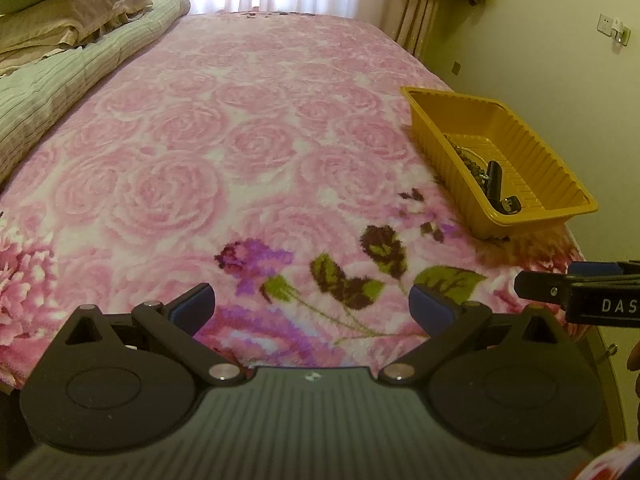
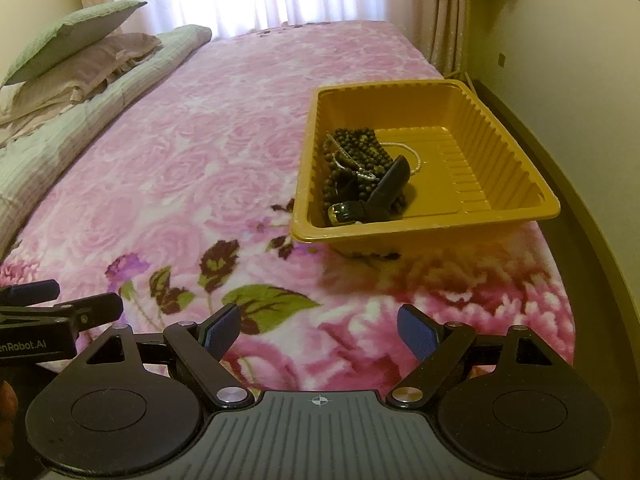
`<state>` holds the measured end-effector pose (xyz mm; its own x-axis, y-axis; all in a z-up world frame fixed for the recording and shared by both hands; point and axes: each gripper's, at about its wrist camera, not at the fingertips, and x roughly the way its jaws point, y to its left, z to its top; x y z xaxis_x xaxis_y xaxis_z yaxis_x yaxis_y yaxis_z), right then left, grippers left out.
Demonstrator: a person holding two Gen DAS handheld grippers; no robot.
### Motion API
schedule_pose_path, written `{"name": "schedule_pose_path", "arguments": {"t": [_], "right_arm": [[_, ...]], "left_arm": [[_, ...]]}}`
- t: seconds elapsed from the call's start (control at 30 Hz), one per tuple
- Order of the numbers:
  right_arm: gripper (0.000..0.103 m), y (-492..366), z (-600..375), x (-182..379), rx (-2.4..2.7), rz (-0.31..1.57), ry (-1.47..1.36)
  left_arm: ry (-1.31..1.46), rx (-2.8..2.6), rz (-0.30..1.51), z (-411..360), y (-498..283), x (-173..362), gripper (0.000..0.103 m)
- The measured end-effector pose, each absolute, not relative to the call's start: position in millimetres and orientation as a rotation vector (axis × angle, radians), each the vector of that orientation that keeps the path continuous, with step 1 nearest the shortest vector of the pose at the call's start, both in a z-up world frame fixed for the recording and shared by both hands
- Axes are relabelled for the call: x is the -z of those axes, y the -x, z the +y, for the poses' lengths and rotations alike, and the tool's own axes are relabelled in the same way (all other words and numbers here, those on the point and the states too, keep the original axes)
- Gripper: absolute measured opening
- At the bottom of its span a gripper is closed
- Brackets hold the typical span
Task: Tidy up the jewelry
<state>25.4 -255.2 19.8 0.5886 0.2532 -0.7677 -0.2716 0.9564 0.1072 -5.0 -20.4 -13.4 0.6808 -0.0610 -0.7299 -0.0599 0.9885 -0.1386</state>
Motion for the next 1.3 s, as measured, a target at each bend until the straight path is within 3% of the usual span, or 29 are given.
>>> {"name": "schedule_pose_path", "arguments": {"t": [1.3], "right_arm": [[0.085,-24.4,-252.4,-20.7,-0.308,0.89,0.024]], "left_arm": [[0.155,-0.002,0.821,-22.0,5.0,14.1,0.103]]}}
